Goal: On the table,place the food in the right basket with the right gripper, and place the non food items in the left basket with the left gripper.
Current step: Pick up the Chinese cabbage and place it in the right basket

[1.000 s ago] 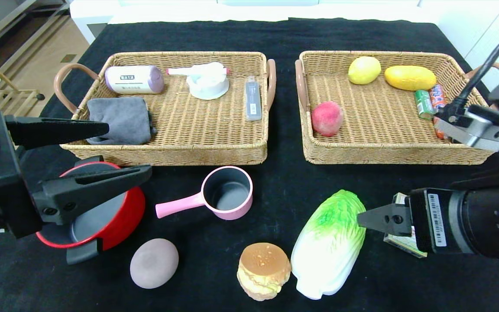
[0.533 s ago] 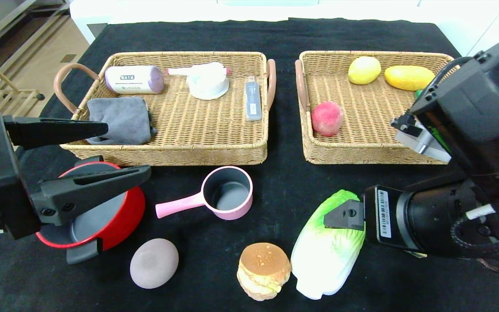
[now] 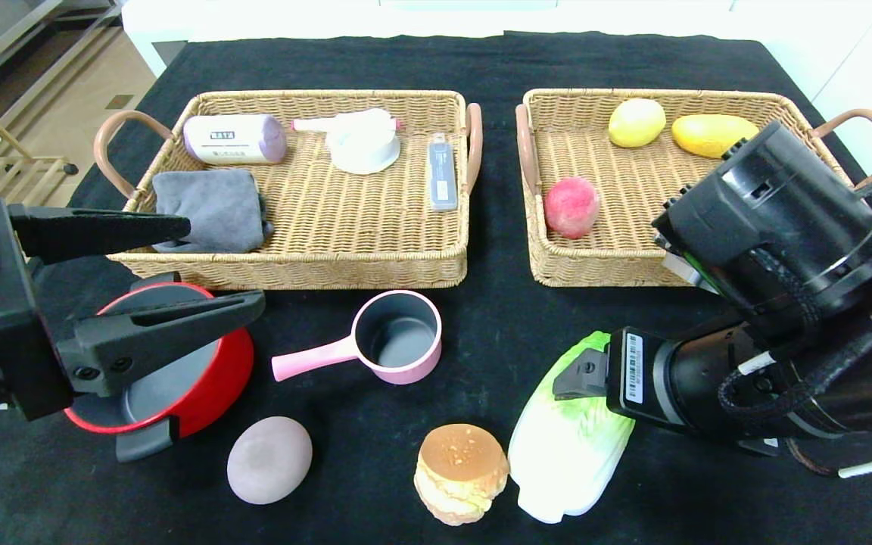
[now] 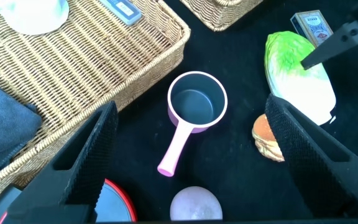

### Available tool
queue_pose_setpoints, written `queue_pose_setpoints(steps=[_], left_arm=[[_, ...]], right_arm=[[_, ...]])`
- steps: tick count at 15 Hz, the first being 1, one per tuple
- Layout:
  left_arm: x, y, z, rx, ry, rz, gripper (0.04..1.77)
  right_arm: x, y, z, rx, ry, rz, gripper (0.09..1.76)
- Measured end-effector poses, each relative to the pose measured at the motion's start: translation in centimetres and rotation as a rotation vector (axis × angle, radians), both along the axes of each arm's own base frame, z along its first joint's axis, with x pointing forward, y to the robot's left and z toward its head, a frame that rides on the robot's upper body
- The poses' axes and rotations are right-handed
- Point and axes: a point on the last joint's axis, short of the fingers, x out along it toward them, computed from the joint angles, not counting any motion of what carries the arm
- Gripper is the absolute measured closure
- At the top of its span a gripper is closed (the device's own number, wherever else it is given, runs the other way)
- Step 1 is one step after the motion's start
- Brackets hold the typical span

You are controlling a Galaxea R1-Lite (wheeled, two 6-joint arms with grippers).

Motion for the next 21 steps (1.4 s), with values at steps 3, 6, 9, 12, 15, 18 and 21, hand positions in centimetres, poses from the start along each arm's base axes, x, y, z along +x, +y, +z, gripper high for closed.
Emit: queue_pose_setpoints(steps=[3, 6, 9, 12, 15, 18, 21], left_arm=[[0.0, 0.0, 0.0, 0.001, 0.002, 0.0, 0.09], [0.0, 0.0, -0.1, 0.001, 0.005, -0.001, 0.09], [0.0, 0.0, -0.2, 0.003, 0.005, -0.002, 0.09], [0.0, -0.1, -0.3, 0.011, 0.002, -0.01, 0.09], [0.0, -0.2, -0.3, 0.011, 0.001, -0.015, 0.09], [0.0, -0.2, -0.3, 0.011, 0.001, -0.014, 0.09], [0.0, -0.2, -0.3, 0.011, 0.001, -0.014, 0.09]], right_arm=[[0.9, 0.1, -0.9, -0.008, 0.028, -0.022, 0.14], [1.5, 0.4, -1.5, -0.019, 0.047, -0.028, 0.14], [2.0, 0.6, -1.9, -0.016, 0.045, -0.034, 0.14], [2.4, 1.0, -2.3, -0.017, 0.047, -0.036, 0.14], [2.8, 1.4, -2.8, -0.02, 0.049, -0.036, 0.14], [3.2, 1.8, -3.2, -0.02, 0.05, -0.036, 0.14], [3.4, 2.1, -3.6, -0.026, 0.056, -0.036, 0.14]])
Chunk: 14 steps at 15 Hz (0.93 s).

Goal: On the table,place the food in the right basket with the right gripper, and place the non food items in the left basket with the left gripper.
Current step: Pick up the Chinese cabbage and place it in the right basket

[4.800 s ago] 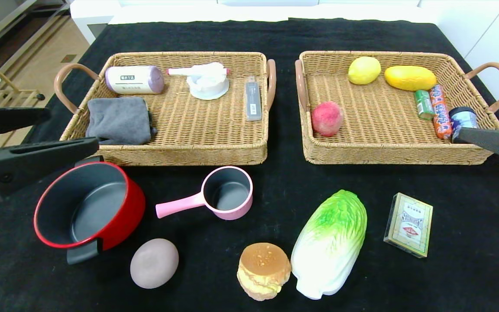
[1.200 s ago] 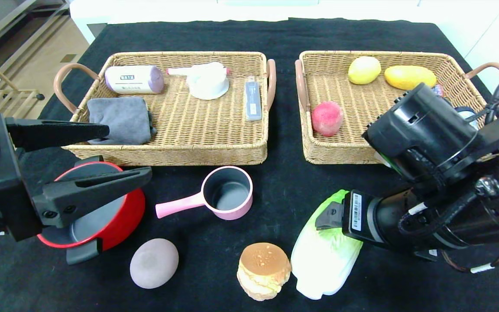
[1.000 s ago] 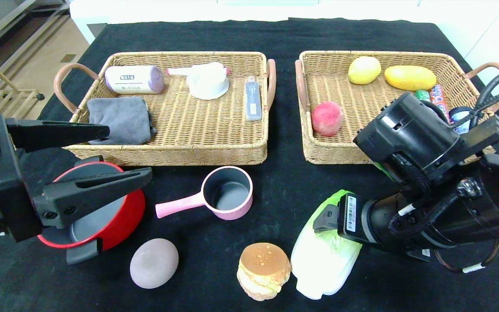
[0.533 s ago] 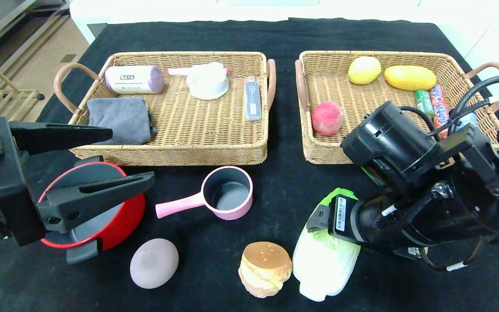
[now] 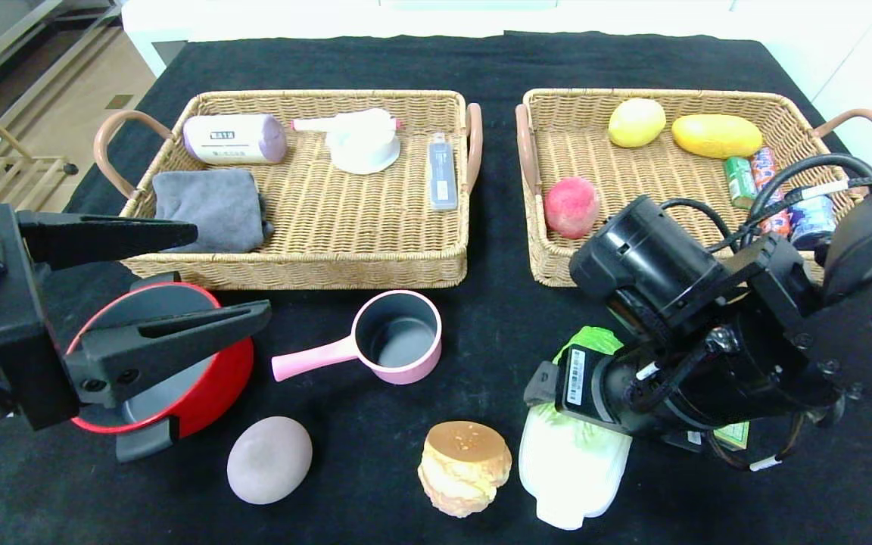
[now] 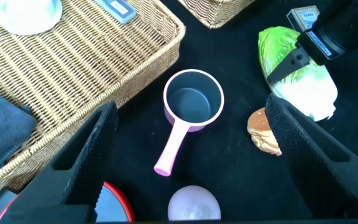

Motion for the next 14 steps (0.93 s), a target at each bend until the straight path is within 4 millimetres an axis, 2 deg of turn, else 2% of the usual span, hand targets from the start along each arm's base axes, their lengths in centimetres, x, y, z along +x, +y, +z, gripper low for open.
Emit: queue_pose_setpoints(steps=[4, 7, 14], left_arm=[[0.0, -0.01, 0.0, 0.0, 0.0, 0.0, 0.09], [-0.02, 0.0, 0.0, 0.0, 0.0, 0.0, 0.09], [-0.05, 0.01, -0.01, 0.0, 0.0, 0.0, 0.09]], right_arm=[[0.21, 0.04, -0.28, -0.007, 0.006, -0.004, 0.14], [0.19, 0.06, -0.33, -0.007, 0.01, 0.003, 0.35], [0.08, 0.04, -0.26, 0.005, 0.02, 0.018, 0.39]])
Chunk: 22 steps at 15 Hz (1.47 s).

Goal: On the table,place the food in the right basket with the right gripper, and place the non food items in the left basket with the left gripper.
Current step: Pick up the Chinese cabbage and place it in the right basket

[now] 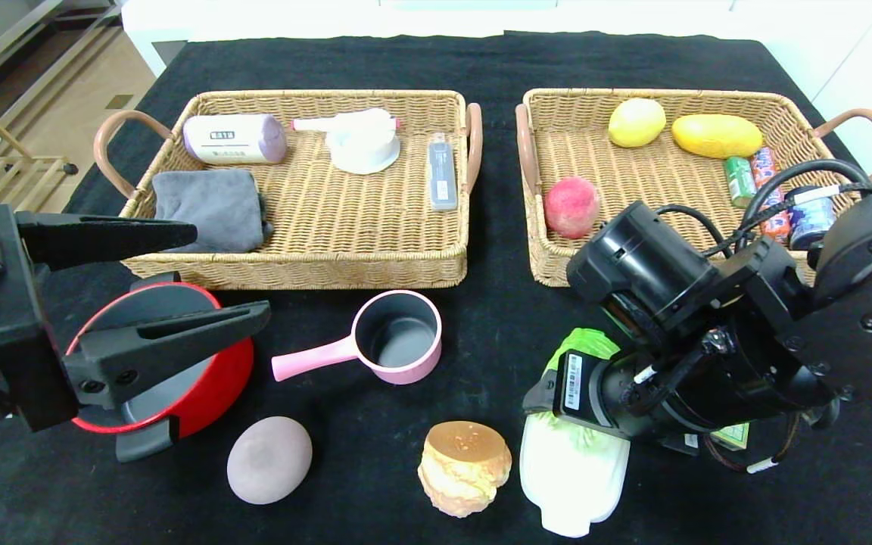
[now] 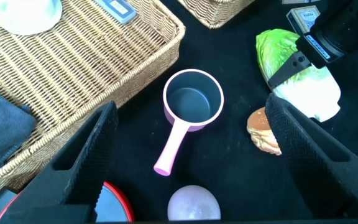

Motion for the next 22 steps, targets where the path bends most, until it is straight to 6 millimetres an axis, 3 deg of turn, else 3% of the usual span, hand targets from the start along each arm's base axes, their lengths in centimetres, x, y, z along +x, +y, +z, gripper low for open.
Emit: queue_pose_setpoints(steps=[4, 9, 17, 22], left_arm=[[0.0, 0.0, 0.0, 0.0, 0.0, 0.0, 0.09], [-0.1, 0.0, 0.1, -0.001, -0.004, 0.0, 0.09], [-0.1, 0.0, 0.1, -0.002, -0.004, 0.0, 0.09], [-0.1, 0.0, 0.1, -0.002, -0.005, -0.001, 0.09]], right_arm=[[-0.4, -0.2, 0.5, 0.009, -0.008, 0.01, 0.4], [-2.0, -1.3, 2.4, 0.031, -0.063, 0.057, 0.4], [-4.6, -4.9, 6.8, 0.002, -0.265, 0.179, 0.4], [-3.8, -8.6, 9.6, -0.059, -0.435, 0.185, 0.41]])
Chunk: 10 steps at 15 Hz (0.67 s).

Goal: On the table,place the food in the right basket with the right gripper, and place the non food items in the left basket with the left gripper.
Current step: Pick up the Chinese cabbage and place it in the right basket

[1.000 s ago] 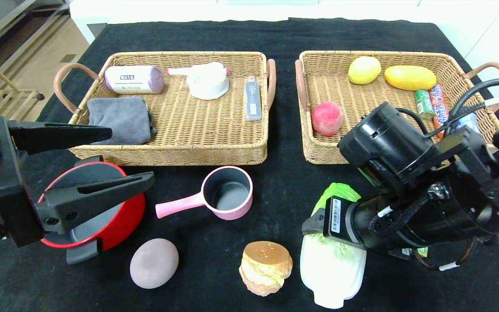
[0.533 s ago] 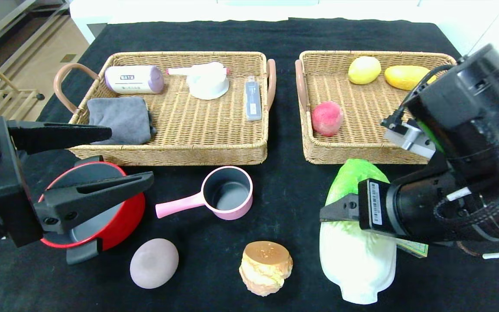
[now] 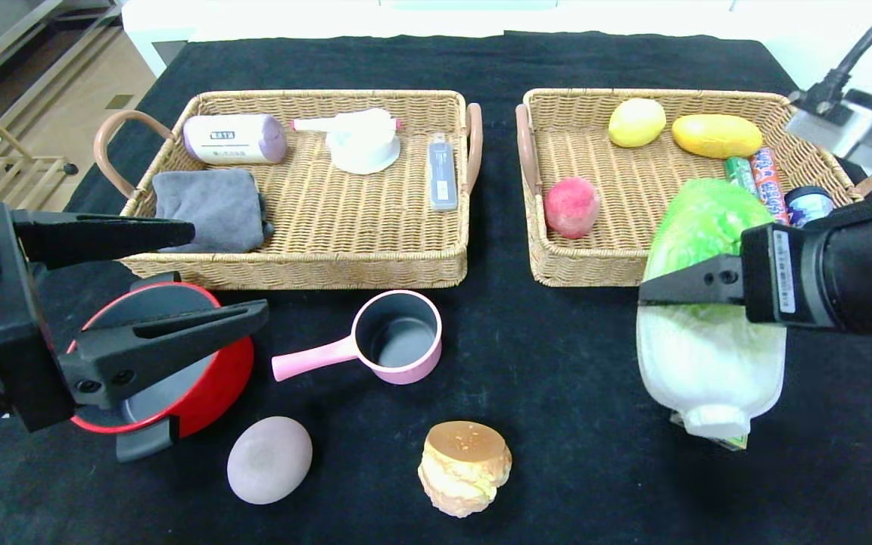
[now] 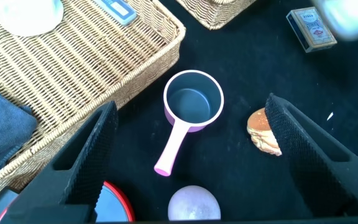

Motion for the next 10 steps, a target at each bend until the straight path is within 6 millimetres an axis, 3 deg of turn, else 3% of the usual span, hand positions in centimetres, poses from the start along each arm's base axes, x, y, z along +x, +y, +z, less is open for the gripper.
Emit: queue_pose_setpoints(steps=[3, 10], left_arm=[[0.0, 0.0, 0.0, 0.0, -0.001, 0.0, 0.09], [-0.1, 0.0, 0.0, 0.0, -0.002, 0.001, 0.09]], right_arm=[[1.5, -2.5, 1.2, -0.051, -0.113, -0.043, 0.41], [5.2, -6.3, 2.9, -0.091, -0.332, -0.158, 0.41]])
